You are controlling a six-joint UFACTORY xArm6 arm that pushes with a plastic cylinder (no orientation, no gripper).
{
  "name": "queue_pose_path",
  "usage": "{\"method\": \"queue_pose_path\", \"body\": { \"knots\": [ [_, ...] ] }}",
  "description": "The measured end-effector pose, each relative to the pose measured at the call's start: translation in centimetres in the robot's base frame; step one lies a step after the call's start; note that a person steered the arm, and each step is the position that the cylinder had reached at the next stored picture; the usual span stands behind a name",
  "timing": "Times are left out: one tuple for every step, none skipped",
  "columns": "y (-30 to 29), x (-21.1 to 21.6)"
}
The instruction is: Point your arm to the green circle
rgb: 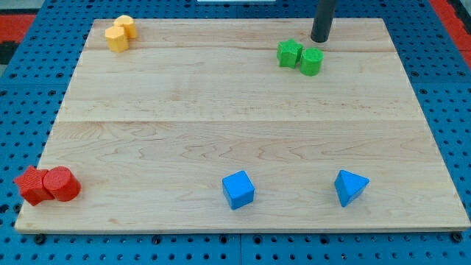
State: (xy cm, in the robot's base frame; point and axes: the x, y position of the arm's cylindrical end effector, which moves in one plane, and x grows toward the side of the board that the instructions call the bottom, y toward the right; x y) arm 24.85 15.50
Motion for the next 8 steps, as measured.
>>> {"method": "queue_pose_path", "body": {
  "knots": [
    [0.1,0.0],
    [-0.4,-0.3],
    [-3.6,-1.1],
    [-8.0,-1.9],
    [-8.8,-1.2],
    [-10.6,1.1],
    [-11.8,4.1],
    [-11.7,9.5]
  ]
}}
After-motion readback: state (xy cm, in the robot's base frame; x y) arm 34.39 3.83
